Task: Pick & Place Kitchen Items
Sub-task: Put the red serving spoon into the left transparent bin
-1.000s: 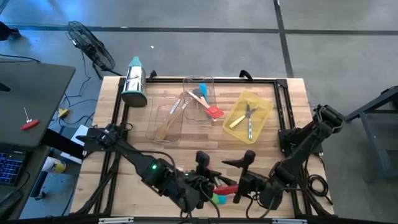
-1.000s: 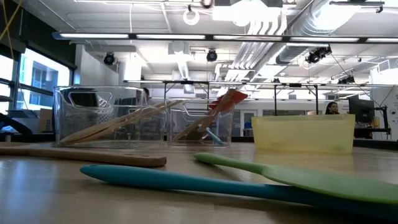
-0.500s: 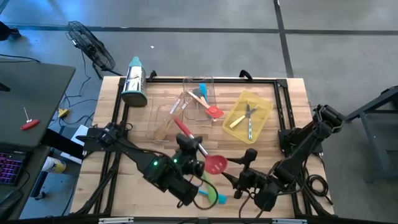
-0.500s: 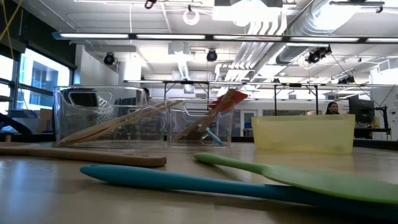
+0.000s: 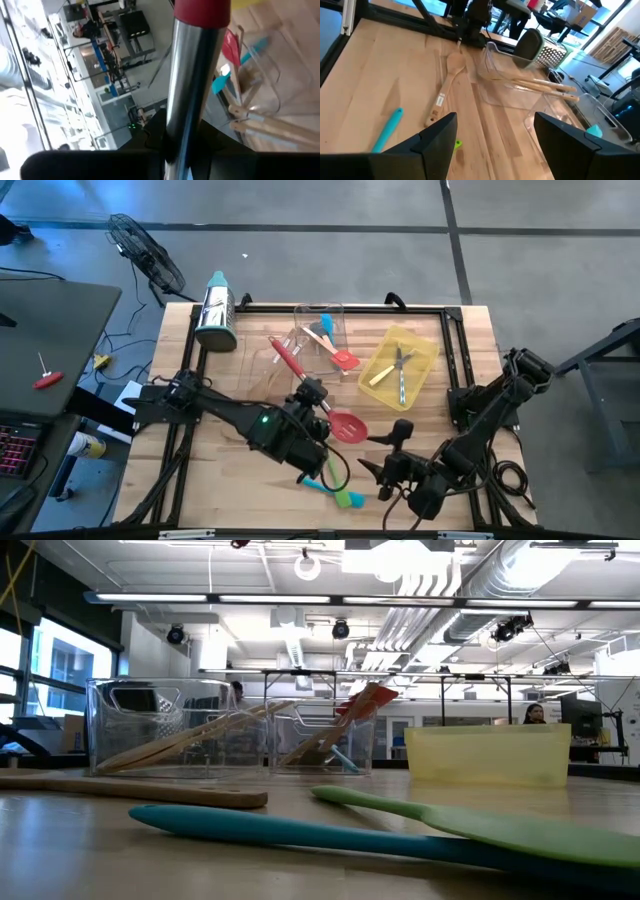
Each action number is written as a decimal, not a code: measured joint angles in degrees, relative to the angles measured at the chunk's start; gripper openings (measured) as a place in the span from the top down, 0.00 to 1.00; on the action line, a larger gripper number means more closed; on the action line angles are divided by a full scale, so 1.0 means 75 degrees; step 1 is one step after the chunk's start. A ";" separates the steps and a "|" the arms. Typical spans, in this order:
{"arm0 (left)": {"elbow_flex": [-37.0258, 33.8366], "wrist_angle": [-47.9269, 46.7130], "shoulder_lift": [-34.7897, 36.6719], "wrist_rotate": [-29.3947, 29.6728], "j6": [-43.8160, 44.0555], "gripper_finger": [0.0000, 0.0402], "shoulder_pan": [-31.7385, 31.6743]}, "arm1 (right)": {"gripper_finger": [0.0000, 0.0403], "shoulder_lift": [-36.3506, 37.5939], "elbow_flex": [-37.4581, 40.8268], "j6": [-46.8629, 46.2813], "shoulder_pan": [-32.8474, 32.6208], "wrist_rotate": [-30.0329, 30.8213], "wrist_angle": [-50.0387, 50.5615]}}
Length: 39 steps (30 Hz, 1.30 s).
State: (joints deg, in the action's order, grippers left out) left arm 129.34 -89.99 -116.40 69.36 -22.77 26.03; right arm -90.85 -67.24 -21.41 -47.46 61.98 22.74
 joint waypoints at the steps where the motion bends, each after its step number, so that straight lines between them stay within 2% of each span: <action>1: 0.0000 -0.0004 0.0000 -0.0002 -0.0177 0.89 -0.0038 | 0.36 0.0000 0.0000 -0.0105 0.0000 0.0000 0.0087; 9: -0.0016 0.0004 0.0000 -0.0196 -0.1092 0.89 -0.0615 | 0.36 0.0000 0.0000 -0.0426 0.0047 -0.0061 0.0359; 13: -0.0434 0.0001 0.0023 -0.0302 -0.1370 0.89 -0.0928 | 0.36 0.0000 0.0000 -0.0553 0.0102 -0.0118 0.0457; 17: -0.1276 0.0007 0.0219 -0.0603 -0.1390 0.89 -0.1247 | 0.36 0.0000 0.0000 -0.0606 0.0137 -0.0172 0.0541; 24: -0.3488 -0.0014 0.1054 -0.0782 -0.1190 0.89 -0.1667 | 0.36 0.0000 0.0000 -0.0606 0.0149 -0.0314 0.0595; 28: -0.4645 -0.0037 0.1670 -0.0529 -0.1191 0.89 -0.1726 | 0.36 0.0000 0.0000 -0.0588 0.0178 -0.0312 0.0612; 31: -0.5195 -0.0009 0.2268 -0.0152 -0.1188 0.89 -0.1723 | 0.36 0.0000 0.0000 -0.0592 0.0247 -0.0315 0.0730; 35: -0.5547 0.0001 0.2863 -0.0023 -0.1186 0.89 -0.1723 | 0.36 0.0000 0.0001 -0.0592 0.0383 -0.0318 0.0775; 39: -0.5844 0.0005 0.3289 0.0458 -0.1202 0.89 -0.1720 | 0.36 0.0000 0.0032 -0.0644 0.0530 -0.0335 0.0787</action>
State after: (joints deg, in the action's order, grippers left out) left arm 85.51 -89.95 -91.73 72.79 -31.78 13.13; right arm -90.85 -67.00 -26.24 -43.49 59.46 28.64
